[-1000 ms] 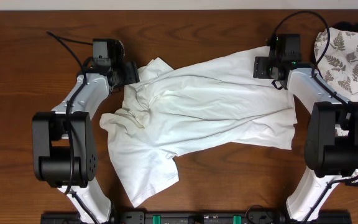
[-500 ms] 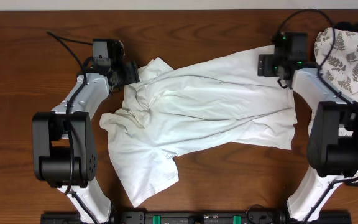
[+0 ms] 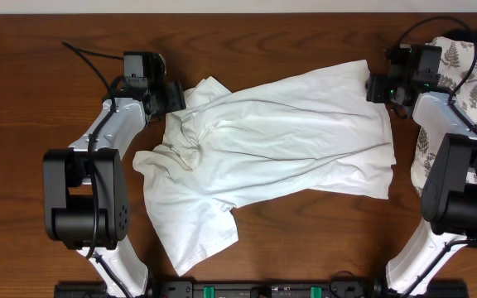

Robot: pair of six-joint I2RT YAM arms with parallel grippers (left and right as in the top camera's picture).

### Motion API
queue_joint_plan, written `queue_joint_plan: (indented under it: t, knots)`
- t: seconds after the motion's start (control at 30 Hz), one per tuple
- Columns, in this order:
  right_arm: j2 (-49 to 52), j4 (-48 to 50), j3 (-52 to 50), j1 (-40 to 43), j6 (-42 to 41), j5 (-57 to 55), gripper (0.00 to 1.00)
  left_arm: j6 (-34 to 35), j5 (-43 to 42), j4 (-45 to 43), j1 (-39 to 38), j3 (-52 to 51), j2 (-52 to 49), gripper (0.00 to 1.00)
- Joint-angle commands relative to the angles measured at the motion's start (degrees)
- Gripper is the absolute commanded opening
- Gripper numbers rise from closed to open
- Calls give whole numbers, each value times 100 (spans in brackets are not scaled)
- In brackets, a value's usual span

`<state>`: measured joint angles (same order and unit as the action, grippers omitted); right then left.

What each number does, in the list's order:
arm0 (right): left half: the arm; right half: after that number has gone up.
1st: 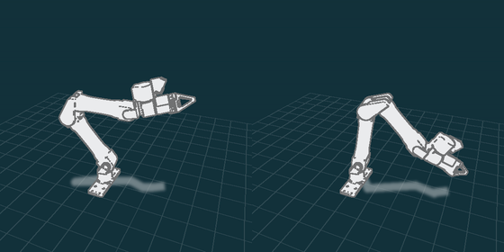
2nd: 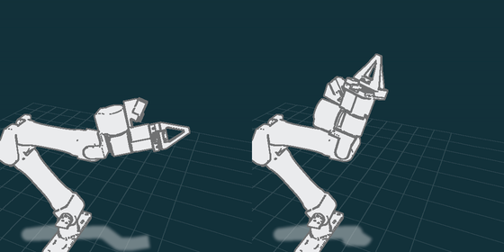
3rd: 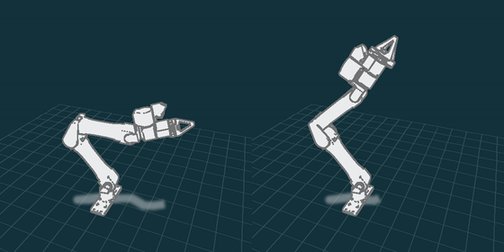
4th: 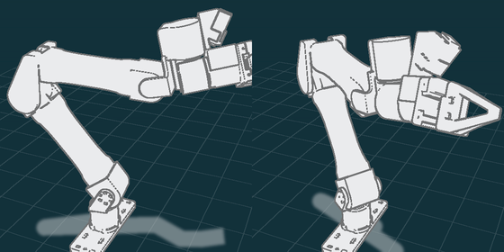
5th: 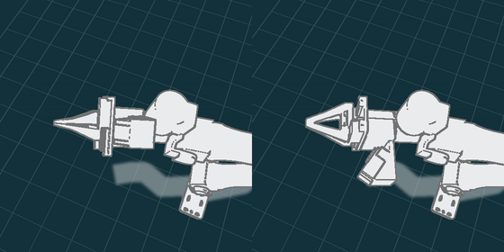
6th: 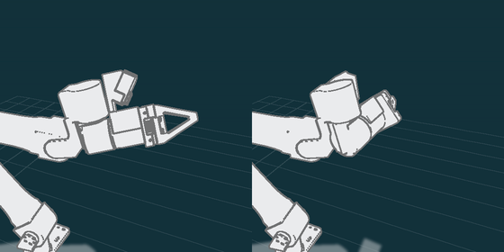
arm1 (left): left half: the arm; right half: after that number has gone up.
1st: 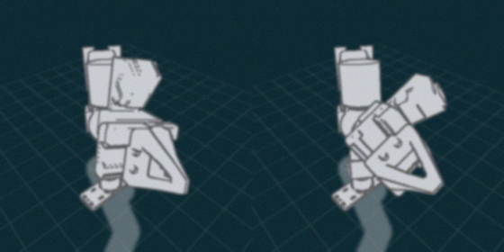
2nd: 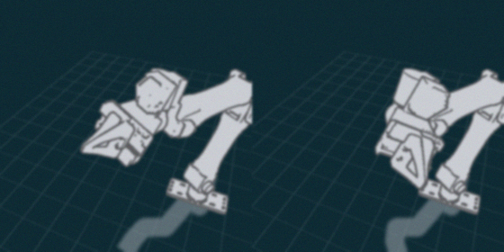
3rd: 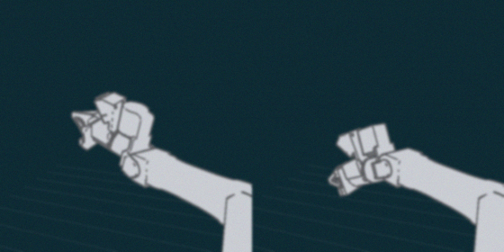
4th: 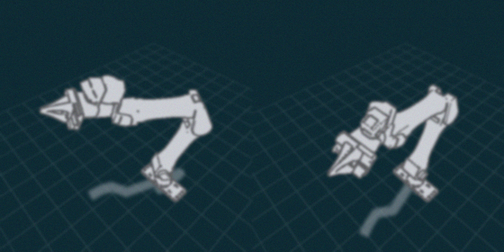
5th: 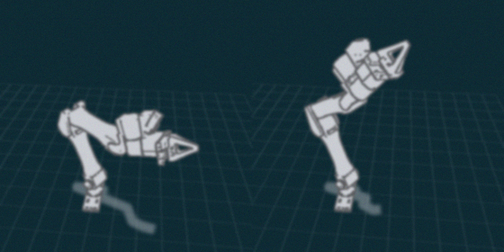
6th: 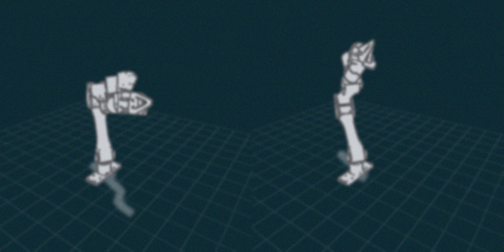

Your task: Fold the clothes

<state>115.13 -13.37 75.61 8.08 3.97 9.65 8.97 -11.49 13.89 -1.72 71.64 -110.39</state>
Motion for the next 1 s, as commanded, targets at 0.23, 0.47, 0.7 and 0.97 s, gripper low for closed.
queue_joint_plan:
  t: [0.23,0.47,0.7,0.97]
  knots:
    - [28,-433,90,-424,160,164,5,-31,-4,57,4,81,-48,74]
    - [81,-92,76,-638,129,-225,1,-28,-7,59,4,81,-48,75]
    - [538,538,76,-660,254,-361,1,-33,2,33,4,81,-46,75]
    - [813,367,76,-664,256,-367,1,-31,35,-2,4,81,-46,74]
